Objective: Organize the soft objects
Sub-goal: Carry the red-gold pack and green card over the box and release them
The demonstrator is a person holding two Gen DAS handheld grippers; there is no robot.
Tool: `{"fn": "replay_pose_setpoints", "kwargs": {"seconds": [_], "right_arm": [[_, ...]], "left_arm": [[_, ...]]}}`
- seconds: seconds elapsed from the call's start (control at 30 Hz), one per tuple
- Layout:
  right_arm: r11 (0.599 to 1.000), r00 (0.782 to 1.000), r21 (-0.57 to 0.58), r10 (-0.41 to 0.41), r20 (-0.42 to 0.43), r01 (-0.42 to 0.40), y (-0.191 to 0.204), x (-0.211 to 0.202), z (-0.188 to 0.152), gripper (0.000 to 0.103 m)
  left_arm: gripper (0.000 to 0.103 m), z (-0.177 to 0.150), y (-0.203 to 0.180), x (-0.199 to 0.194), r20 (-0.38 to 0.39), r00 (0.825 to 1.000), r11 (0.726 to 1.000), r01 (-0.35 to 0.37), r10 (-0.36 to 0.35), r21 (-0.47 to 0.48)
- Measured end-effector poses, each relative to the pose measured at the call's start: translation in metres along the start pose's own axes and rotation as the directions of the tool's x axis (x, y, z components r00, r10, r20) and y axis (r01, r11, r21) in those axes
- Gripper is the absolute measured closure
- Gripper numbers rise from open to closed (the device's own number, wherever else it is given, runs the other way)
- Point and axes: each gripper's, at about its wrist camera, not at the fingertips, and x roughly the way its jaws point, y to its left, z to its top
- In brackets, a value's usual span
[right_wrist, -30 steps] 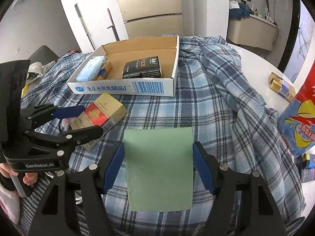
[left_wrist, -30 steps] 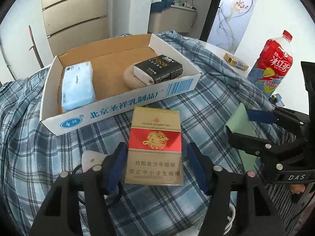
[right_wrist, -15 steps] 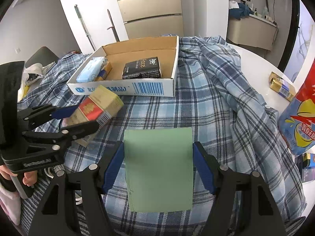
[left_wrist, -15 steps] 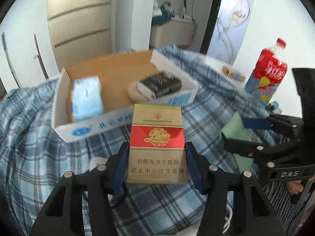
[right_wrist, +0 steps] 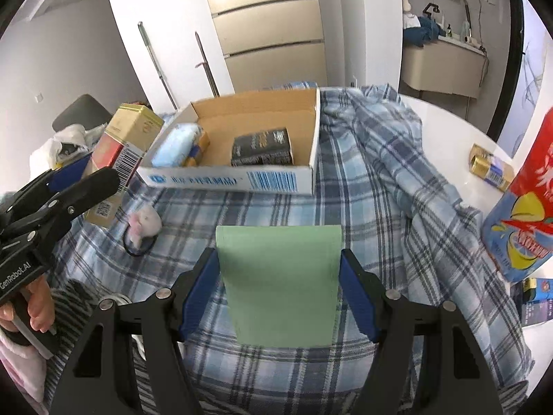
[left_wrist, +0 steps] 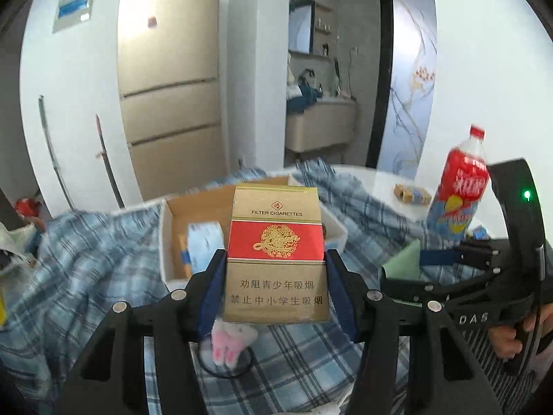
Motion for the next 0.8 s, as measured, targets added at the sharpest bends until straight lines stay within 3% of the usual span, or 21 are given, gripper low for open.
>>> {"fn": "replay_pose_setpoints", "kwargs": {"seconds": [0.1, 0.27, 0.43, 0.67, 0.8], "right_arm": [[1.0, 1.0, -0.008, 0.006, 0.027, -0.006, 0.007, -0.013, 0.009, 0.034], [1.0, 0.994, -0.03, -0.004, 0.107, 0.008, 0.017, -0.04, 0.038, 0.034], [0.999, 0.981, -0.039, -0.011, 0.196, 0.019, 0.029, -0.052, 0.081, 0.034], [0.998, 0.978, -0.05, -0.035, 0.207, 0.047, 0.043, -0.025, 0.126, 0.034], [0.999, 0.978, -0.013, -0.029, 0.207, 0.032, 0.037, 0.0, 0.143, 0.034]], "left_arm": [[0.045, 0.017, 0.006, -0.013, 0.023, 1.0, 0.999, 0.018, -0.017, -0.05], [0.045, 0.052, 0.012, -0.025, 0.084, 0.995, 0.997, -0.04, 0.045, -0.063], [0.045, 0.077, 0.029, -0.013, 0.12, 0.989, 0.987, -0.067, 0.084, -0.145], [0.045, 0.082, 0.045, 0.026, 0.086, 0.986, 0.977, -0.13, 0.146, -0.17], [0.045, 0.07, 0.061, 0.058, 0.026, 0.988, 0.968, -0.144, 0.152, -0.206]]}}
